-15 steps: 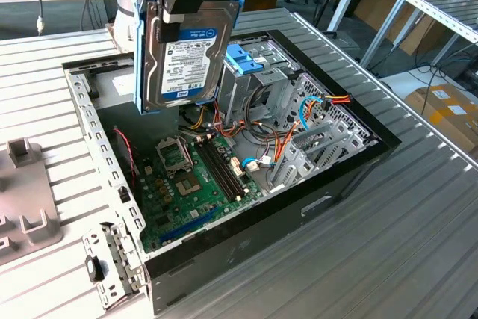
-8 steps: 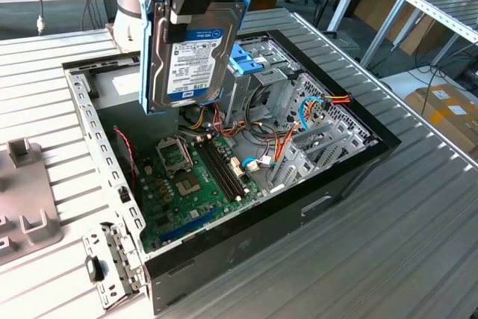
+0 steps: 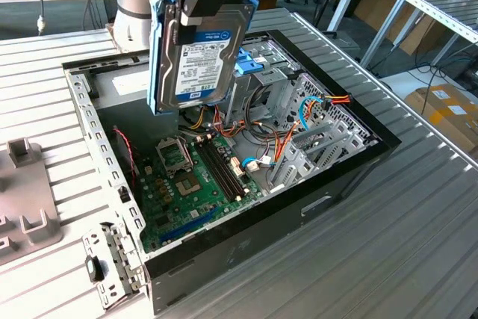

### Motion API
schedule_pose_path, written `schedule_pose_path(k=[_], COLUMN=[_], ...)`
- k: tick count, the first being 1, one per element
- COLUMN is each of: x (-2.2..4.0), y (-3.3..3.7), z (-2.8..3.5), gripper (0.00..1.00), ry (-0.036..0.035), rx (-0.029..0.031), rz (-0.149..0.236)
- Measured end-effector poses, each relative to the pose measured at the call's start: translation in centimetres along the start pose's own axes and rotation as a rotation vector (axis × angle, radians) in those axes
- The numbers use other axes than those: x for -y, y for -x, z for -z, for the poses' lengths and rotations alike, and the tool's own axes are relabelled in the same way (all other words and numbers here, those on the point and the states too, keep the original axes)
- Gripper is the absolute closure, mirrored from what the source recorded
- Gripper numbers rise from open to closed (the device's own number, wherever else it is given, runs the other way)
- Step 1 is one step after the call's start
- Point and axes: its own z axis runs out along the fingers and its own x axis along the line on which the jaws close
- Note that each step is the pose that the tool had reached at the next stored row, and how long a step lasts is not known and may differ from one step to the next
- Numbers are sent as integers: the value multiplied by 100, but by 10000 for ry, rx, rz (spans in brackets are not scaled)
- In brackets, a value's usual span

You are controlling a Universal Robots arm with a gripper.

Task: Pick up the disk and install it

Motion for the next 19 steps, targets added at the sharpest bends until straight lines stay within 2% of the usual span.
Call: schedule_pose_path(k=[19], x=[59], y=[-131], z=[5], gripper=[63], ry=[1], rx=[-1], rz=[0])
